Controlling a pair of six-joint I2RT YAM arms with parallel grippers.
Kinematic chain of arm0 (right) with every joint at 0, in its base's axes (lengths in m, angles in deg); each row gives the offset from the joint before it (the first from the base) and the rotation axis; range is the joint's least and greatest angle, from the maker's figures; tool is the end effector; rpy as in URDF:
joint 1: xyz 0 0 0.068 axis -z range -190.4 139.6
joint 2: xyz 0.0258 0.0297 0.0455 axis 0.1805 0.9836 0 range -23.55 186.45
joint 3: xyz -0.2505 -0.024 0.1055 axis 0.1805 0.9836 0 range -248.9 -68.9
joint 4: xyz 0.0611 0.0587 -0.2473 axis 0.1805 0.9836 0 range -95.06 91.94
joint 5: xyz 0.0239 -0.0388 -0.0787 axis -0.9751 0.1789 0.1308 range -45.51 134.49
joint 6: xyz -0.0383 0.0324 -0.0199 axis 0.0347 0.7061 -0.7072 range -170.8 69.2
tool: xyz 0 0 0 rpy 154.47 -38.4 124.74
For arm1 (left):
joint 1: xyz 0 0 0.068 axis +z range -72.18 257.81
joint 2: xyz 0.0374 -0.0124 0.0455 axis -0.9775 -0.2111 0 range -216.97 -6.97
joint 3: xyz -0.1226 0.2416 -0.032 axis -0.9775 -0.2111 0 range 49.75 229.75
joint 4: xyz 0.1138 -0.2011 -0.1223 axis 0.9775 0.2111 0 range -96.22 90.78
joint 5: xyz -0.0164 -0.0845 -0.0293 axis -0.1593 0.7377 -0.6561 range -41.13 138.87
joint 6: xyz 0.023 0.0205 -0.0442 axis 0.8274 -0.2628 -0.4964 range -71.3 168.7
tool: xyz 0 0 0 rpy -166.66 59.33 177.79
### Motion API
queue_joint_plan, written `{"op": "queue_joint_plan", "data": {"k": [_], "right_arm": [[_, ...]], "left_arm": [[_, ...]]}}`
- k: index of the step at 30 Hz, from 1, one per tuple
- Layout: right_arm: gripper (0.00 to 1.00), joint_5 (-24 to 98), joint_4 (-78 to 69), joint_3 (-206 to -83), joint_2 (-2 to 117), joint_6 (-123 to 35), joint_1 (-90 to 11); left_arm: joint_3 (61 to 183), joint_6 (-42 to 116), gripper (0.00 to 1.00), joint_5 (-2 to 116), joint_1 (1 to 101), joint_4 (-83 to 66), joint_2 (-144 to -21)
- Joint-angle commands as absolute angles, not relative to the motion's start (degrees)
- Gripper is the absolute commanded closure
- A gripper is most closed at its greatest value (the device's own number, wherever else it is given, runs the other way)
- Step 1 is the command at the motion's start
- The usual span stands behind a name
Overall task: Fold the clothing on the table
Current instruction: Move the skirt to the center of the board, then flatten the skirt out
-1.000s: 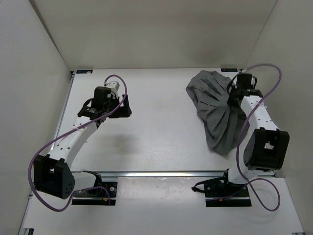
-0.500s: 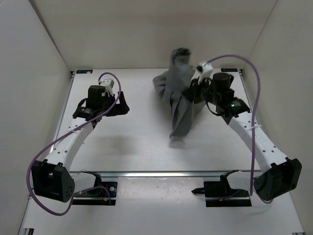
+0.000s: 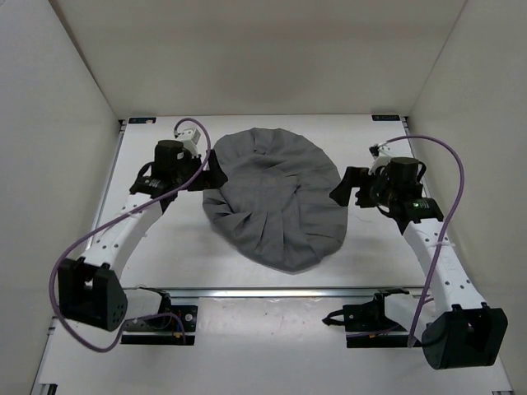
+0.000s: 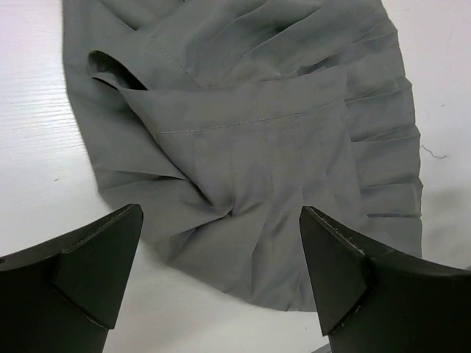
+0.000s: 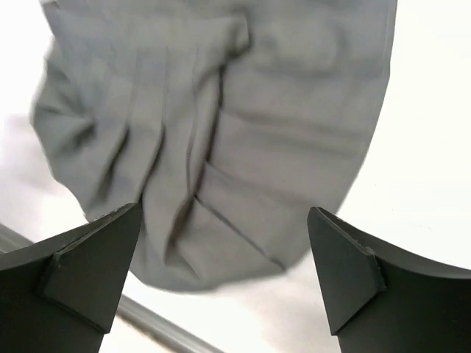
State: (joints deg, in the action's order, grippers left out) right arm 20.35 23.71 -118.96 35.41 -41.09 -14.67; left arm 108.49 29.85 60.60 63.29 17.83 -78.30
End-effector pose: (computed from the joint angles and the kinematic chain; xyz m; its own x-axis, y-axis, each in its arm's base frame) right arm 0.2178 0.0308 0.2960 -0.6667 0.1046 -0.7379 -0.2824 0.8808 0.3800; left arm 0.2645 -0.0760 0.3039 -0.6770 -0.1514 -0.7202 0.1952 0.9066 -0.3740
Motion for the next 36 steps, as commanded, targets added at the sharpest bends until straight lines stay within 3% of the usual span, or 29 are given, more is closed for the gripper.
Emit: {"op": "queue_joint_plan", "data": {"k": [1, 7, 12, 16, 23, 31, 36], "right_arm": [[0.07, 18.7, 20.3, -120.8, 38.1, -38.2, -15.8], [0.09, 22.8, 14.5, -122.7, 47.3, -34.5, -24.0], [0.12, 24.4, 14.0, -135.7, 65.6, -30.2, -23.0], [0.14, 23.9, 11.2, -141.9, 74.0, -28.5, -23.1], [0.13, 26.0, 21.0, -156.9, 87.7, -27.3, -24.8], [0.13, 31.8, 32.3, -170.1, 96.6, -27.3, -28.8], [0.2, 33.2, 34.3, -170.7, 98.4, -27.7, -30.9]], "left_arm": [[110.7, 28.1, 0.01, 61.5, 63.4, 13.7, -84.5], [121.0, 26.1, 0.01, 61.4, 63.1, 12.1, -97.5], [126.4, 26.5, 0.01, 60.0, 64.7, 14.0, -104.7], [127.1, 27.2, 0.01, 60.3, 68.1, 14.3, -105.5], [124.5, 27.4, 0.01, 61.8, 71.5, 12.8, -104.6], [121.2, 27.3, 0.02, 63.2, 73.1, 10.8, -103.2], [119.1, 27.3, 0.01, 63.6, 73.9, 9.9, -101.8]]}}
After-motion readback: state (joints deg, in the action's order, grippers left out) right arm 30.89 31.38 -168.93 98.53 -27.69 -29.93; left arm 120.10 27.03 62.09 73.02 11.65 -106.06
